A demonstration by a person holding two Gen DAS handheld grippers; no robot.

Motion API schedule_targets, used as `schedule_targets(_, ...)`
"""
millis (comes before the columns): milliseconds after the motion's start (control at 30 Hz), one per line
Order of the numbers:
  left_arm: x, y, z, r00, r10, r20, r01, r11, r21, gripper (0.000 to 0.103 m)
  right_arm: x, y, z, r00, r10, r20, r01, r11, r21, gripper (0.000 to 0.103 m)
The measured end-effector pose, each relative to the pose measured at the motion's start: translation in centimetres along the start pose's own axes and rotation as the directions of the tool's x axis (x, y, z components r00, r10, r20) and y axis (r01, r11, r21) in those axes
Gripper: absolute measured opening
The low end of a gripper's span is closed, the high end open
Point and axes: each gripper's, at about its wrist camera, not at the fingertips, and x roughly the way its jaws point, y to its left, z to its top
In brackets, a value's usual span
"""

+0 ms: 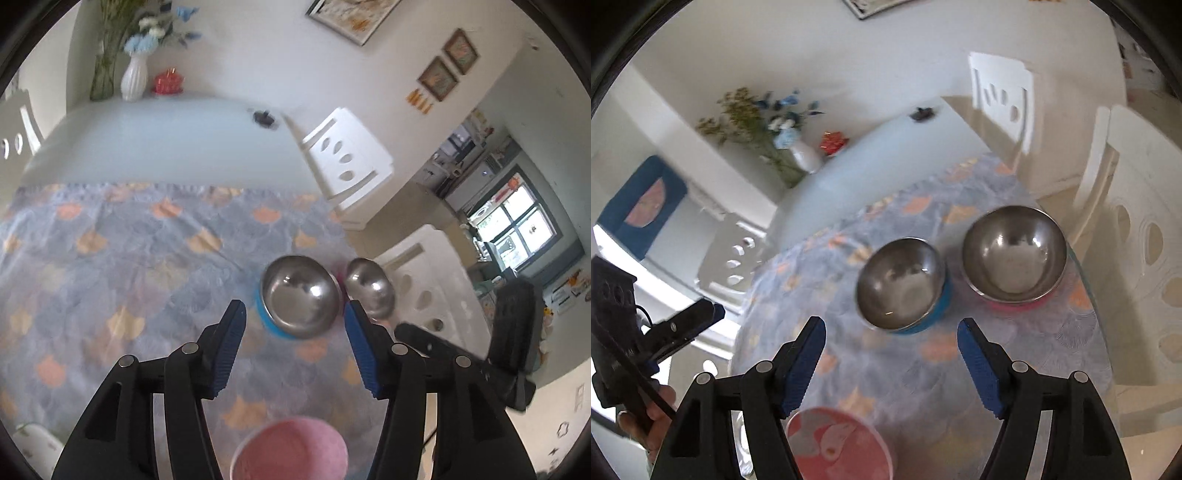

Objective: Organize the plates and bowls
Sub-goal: 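Grasp the rim of the blue stainless bowl with the right tool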

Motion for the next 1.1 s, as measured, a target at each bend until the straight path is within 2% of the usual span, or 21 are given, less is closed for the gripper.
schedule_targets(167, 6.7, 1.5, 0.7, 0.993, 0.027, -0.112, -0.028, 1.000, -0.011, 0.052, 4.8, -2.1, 0.4, 0.997, -0.032, -0.075, 0.037, 0.997, 0.065, 0.071)
schedule_targets(300, 10.7, 1.9, 0.3, 0.982, 0.049, -0.182, -0.048, 0.999, 0.008, 0.051, 8.1, -2.9, 0.3, 0.991, -0.044, -0.130, 0.055, 0.995, 0.082, 0.065)
schedule_targets(400, 13.0, 1.9, 0.2, 0.973, 0.071, -0.221, -0.065, 0.997, 0.036, 0.051, 10.1, -3.1, 0.5, 0.986, -0.067, -0.153, 0.079, 0.994, 0.074, 0.065)
schedule_targets(633, 15.6, 1.9, -0.1, 0.962, 0.099, -0.254, -0.082, 0.994, 0.077, 0.045, 12.7, -4.1, 0.8, 0.979, -0.076, -0.189, 0.098, 0.990, 0.105, 0.058)
schedule_targets(833, 16.9, 2.1, -0.2, 0.953, 0.112, -0.281, -0.089, 0.992, 0.092, 0.032, 13.7, -4.1, 0.5, 0.977, -0.090, -0.196, 0.109, 0.990, 0.087, 0.053)
schedule_targets(900, 17.3, 2.1, -0.4, 0.950, 0.110, -0.291, -0.086, 0.992, 0.094, 0.026, 14.0, -4.1, 0.5, 0.976, -0.099, -0.195, 0.115, 0.990, 0.076, 0.048)
schedule_targets(1100, 18.1, 1.6, -0.9, 0.948, 0.112, -0.299, -0.081, 0.990, 0.116, 0.020, 14.4, -4.0, 0.6, 0.974, -0.121, -0.190, 0.132, 0.990, 0.050, 0.037)
